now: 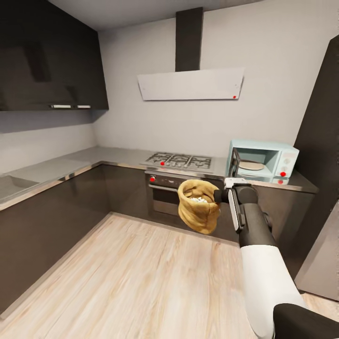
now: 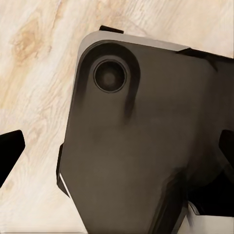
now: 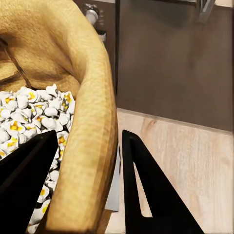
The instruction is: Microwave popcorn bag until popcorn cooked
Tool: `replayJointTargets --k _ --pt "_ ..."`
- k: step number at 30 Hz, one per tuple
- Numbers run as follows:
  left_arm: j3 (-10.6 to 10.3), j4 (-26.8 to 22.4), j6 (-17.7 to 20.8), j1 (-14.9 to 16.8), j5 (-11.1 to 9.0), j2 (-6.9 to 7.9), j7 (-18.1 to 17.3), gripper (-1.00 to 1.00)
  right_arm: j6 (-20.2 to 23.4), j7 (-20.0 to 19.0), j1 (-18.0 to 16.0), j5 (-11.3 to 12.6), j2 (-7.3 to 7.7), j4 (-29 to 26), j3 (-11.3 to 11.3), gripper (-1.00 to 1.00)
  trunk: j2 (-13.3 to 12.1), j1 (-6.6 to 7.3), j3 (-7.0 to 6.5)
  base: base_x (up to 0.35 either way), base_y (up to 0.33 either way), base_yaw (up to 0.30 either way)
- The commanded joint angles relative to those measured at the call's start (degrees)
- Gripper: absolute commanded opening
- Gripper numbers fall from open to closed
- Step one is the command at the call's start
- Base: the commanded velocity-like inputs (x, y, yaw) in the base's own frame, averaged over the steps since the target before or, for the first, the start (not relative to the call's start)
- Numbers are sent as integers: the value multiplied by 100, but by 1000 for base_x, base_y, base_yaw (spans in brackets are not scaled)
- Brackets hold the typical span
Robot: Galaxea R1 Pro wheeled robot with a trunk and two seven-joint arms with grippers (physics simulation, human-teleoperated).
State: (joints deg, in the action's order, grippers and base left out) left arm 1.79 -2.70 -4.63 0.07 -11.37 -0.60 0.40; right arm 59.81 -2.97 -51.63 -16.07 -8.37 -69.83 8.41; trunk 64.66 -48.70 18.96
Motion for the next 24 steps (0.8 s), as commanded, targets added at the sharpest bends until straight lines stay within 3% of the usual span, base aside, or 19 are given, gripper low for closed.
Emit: replayJointTargets --k 1,4,10,24 --pt "13 -2 -12 0 -23 -1 4 100 19 -28 -5 -37 -7 -5 12 -100 5 3 6 -344 0 0" --pt "8 -2 -12 0 -23 0 3 100 19 -28 -5 -41 -7 -5 12 -100 5 3 6 -304 0 0" --pt "5 -2 -12 2 -23 7 4 100 19 -25 -5 -43 -4 -5 18 -100 5 3 6 -41 0 -12" --pt "4 -2 -12 2 -23 8 4 100 19 -19 -5 -46 -7 -5 12 -100 5 3 6 0 0 -232"
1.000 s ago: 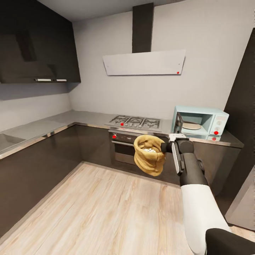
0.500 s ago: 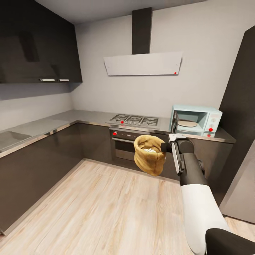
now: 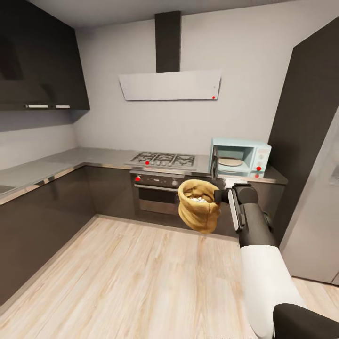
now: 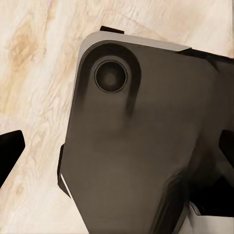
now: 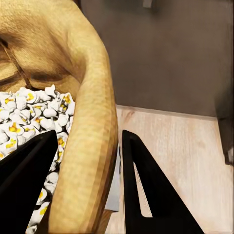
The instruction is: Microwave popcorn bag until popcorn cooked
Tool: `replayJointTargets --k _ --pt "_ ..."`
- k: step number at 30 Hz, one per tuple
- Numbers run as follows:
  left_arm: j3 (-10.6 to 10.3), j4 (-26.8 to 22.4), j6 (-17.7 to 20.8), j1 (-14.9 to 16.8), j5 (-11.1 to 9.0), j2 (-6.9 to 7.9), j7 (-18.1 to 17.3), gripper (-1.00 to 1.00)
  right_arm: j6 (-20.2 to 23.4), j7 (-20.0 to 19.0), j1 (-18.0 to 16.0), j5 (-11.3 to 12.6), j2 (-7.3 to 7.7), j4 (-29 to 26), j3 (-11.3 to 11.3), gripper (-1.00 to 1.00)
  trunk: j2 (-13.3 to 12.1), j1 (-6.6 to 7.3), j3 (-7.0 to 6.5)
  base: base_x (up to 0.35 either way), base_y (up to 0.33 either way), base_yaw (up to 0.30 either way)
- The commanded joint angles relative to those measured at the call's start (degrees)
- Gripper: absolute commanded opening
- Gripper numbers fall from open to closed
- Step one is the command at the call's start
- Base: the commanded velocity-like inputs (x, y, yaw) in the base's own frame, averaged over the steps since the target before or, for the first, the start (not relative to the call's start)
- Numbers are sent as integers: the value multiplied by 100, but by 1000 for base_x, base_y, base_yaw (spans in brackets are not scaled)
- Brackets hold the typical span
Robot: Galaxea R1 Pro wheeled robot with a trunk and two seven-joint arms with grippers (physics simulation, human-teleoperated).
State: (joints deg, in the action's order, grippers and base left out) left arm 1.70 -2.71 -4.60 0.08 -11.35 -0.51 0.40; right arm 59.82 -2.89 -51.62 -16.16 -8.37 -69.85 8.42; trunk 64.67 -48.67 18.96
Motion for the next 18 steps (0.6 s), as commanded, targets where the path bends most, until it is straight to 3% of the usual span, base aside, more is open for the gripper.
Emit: replayJointTargets --k 1,18 --pt "11 -1 -14 -1 -26 -1 4 100 18 -27 -6 -36 -6 -3 11 -100 4 0 7 0 0 -245" --pt "10 -1 -14 -2 -34 -1 4 100 18 -27 -6 -36 2 -3 19 -100 4 0 7 0 0 -245"
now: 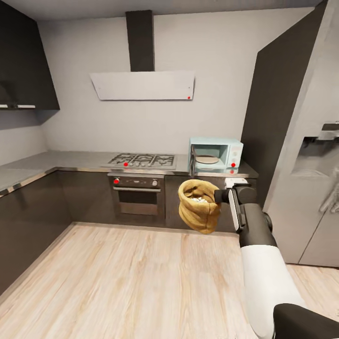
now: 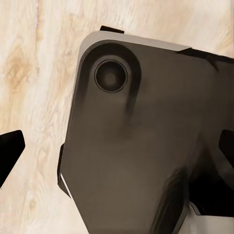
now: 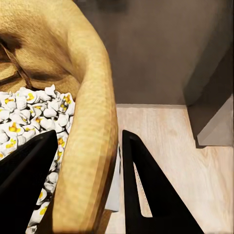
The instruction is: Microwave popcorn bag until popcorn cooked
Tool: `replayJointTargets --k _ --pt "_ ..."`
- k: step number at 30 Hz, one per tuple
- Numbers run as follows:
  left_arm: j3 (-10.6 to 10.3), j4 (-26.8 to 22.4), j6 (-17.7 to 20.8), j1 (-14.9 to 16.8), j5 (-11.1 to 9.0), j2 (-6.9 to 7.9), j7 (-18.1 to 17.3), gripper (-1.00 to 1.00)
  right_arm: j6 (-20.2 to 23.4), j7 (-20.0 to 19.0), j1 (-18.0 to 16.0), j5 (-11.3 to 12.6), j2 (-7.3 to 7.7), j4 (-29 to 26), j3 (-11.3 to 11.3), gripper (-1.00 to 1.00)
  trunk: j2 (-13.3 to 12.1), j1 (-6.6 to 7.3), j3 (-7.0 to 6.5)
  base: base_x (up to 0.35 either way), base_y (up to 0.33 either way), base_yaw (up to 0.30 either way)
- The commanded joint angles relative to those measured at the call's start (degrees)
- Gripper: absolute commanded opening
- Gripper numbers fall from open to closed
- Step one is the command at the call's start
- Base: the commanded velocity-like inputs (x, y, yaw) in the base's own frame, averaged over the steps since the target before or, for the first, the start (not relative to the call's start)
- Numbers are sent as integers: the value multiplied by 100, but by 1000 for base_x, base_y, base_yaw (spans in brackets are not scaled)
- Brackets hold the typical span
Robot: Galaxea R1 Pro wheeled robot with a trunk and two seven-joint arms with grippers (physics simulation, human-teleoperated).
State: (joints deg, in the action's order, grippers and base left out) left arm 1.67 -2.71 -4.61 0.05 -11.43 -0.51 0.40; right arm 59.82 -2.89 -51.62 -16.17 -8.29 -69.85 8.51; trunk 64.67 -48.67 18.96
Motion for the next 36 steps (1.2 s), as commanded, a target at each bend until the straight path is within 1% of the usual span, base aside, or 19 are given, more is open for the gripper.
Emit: replayJointTargets --k 1,7,11,13,24,36 --pt "13 -2 -14 2 -26 -1 4 100 18 -27 -6 -36 -8 -3 11 -100 4 0 7 0 0 -245" --pt "10 -2 -14 2 -26 -1 4 100 18 -27 -6 -36 -6 -3 11 -100 4 0 7 0 0 -245" --pt "15 -2 -14 3 -26 0 4 100 18 -29 -6 -36 102 -3 11 -100 4 0 7 0 0 -245" --pt "10 -2 -14 3 -24 -1 4 100 18 -30 -6 -33 120 -3 11 -100 4 0 7 0 0 -245" --pt "6 -2 -14 4 -18 -1 4 100 18 -36 -6 -28 126 -3 11 -100 4 0 7 0 0 -245" --pt "6 -2 -14 3 -17 -1 4 100 18 -45 -6 -33 126 -10 3 -100 4 0 7 0 0 -29"
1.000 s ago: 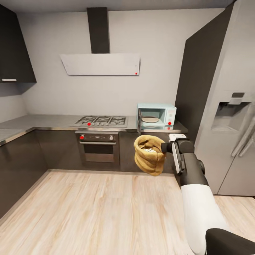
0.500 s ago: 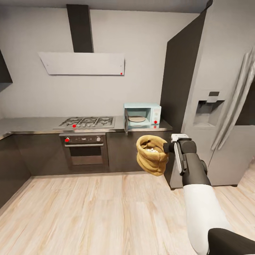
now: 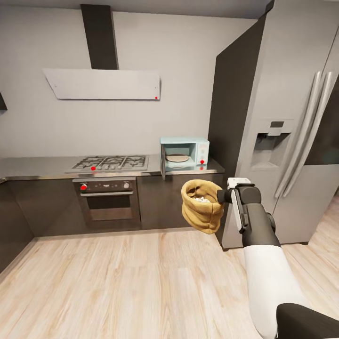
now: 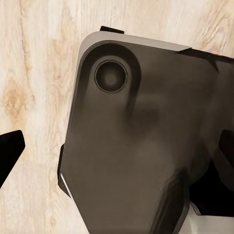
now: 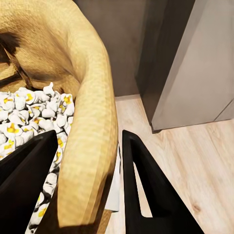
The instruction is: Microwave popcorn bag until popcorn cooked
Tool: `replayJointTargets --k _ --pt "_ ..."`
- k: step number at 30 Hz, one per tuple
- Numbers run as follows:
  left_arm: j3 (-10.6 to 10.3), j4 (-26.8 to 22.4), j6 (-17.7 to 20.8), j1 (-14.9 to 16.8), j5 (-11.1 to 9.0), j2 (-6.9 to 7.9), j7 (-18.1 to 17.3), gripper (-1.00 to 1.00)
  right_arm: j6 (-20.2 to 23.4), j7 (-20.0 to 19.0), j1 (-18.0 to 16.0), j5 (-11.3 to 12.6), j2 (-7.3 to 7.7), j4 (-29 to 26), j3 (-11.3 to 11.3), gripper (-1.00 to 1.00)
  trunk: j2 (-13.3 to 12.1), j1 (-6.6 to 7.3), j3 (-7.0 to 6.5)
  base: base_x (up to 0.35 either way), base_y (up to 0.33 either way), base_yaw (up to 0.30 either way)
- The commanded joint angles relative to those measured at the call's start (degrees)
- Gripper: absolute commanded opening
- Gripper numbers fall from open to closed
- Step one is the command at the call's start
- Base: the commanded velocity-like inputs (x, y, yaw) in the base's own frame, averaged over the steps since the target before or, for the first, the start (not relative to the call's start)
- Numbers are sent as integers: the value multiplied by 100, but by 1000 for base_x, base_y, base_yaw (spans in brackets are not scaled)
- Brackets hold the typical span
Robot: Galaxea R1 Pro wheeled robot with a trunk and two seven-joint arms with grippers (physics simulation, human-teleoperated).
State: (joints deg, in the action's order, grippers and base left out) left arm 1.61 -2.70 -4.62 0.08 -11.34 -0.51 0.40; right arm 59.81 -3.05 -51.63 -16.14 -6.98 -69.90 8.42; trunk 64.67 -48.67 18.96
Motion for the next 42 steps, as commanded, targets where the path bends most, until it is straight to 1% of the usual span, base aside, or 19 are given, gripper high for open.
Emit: replayJointTargets --k 1,8,11,42 --pt "12 -2 -13 1 -26 -2 4 100 19 -29 -5 -40 -5 -6 12 -100 4 0 6 0 0 0" --pt "15 -2 -13 0 -27 -3 4 100 19 -29 -5 -47 -8 -7 10 -100 4 0 6 5 0 0" --pt "7 -2 -4 0 -18 -2 -37 100 19 -29 -5 -47 -13 -7 10 -100 4 0 6 300 0 0" --pt "6 -2 -4 -1 -24 -2 -37 100 19 -38 -5 -46 -8 -7 10 -100 4 0 6 321 0 0"
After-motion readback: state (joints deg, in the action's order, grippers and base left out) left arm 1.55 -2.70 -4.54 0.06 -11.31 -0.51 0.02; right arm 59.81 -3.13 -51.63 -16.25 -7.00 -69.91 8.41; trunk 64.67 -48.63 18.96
